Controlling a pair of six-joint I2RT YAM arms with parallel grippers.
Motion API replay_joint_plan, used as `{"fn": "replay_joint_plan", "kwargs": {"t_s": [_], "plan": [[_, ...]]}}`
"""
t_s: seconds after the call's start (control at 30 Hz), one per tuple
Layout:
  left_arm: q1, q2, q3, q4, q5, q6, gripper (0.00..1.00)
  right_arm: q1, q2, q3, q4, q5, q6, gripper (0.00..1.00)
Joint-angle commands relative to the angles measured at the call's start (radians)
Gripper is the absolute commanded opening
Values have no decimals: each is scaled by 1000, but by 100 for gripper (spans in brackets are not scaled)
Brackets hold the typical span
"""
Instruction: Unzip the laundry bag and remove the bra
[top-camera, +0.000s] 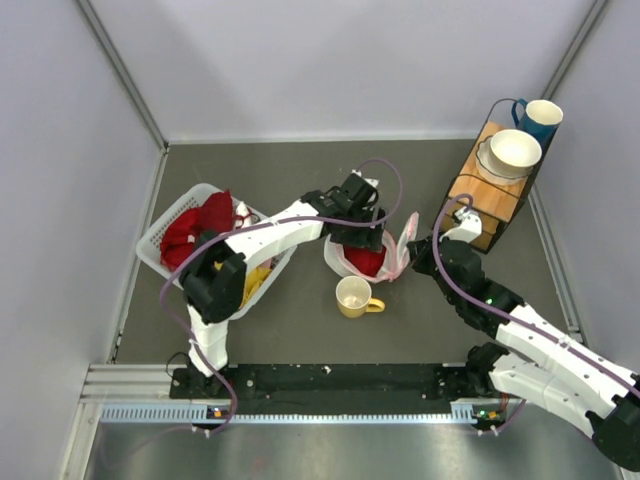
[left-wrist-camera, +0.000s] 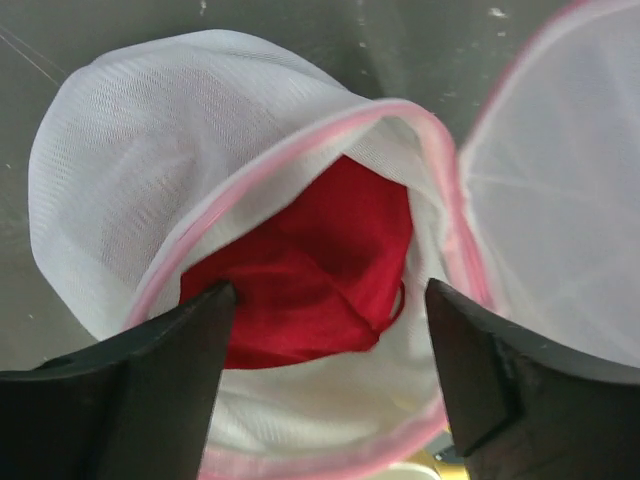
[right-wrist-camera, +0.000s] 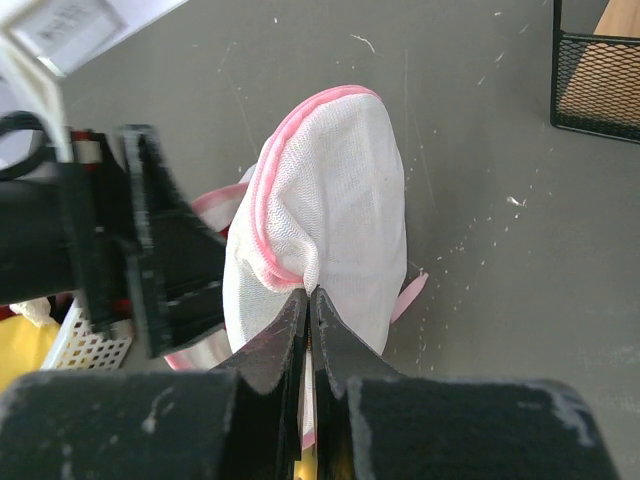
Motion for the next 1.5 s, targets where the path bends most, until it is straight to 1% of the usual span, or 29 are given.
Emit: {"fn": "replay_joint_plan", "kwargs": {"t_s": [0.0, 0.07, 0.1, 0.13, 0.17, 0.2, 0.23, 0.27, 0.4, 0.47, 0.53, 0.57, 0.63, 0.67, 0.73, 0.77, 0.87, 0.93, 1.07, 1.2, 1.3, 1.47], "plan": [[-22, 50, 66, -10, -122, 27, 87, -8, -3, 39, 28, -9, -4, 0], [-28, 81, 78, -9, -148, 37, 87, -7, 0, 39, 28, -8, -4, 0], [-28, 93, 86, -10, -151, 39, 83, -7, 2, 41, 30, -9, -4, 0], [-28, 111, 102, -18, -152, 39, 74, -7, 5, 41, 30, -11, -6, 0], [-28, 116, 110, -26, -154, 41, 40, -8, 6, 42, 30, -11, -4, 0], [-28, 118, 119, -36, -159, 41, 23, -7, 5, 42, 30, -12, -7, 0], [-27, 105, 133, -43, -163, 41, 3, -7, 0, 42, 28, -12, -9, 0], [-27, 95, 136, -52, -166, 47, 0, -7, -1, 39, 28, -8, -9, 0], [-25, 1, 145, -67, -139, 64, 0, -8, -4, 35, 25, -3, -9, 0], [-16, -66, 147, -72, -81, 57, 0, -7, 0, 35, 25, 1, -9, 0], [10, -130, 147, -61, 5, 47, 0, -8, 9, 33, 22, 6, -3, 0], [24, -151, 147, -55, 112, 31, 0, -10, 20, 33, 18, 9, 0, 0], [62, -206, 139, -17, 204, 15, 0, -10, 34, 30, 16, 12, 6, 0], [76, -224, 133, 3, 288, -4, 0, -11, 46, 28, 16, 12, 9, 0], [122, -264, 124, 52, 364, -30, 0, -11, 52, 27, 16, 8, 14, 0], [152, -281, 127, 74, 451, -63, 0, -14, 58, 25, 15, 6, 16, 0], [208, -307, 130, 109, 528, -105, 0, -14, 58, 24, 18, 1, 16, 0], [246, -336, 127, 131, 550, -127, 0, -17, 57, 21, 19, 0, 12, 0], [306, -396, 127, 144, 549, -142, 0, -17, 46, 16, 18, -2, 9, 0], [349, -451, 196, 142, 504, -128, 0, -20, 46, 21, 18, -6, 5, 0], [355, -468, 245, 158, 490, -128, 0, -20, 46, 24, 19, -6, 2, 0], [354, -453, 270, 203, 571, -170, 0, -20, 45, 30, 21, -11, -1, 0]]}}
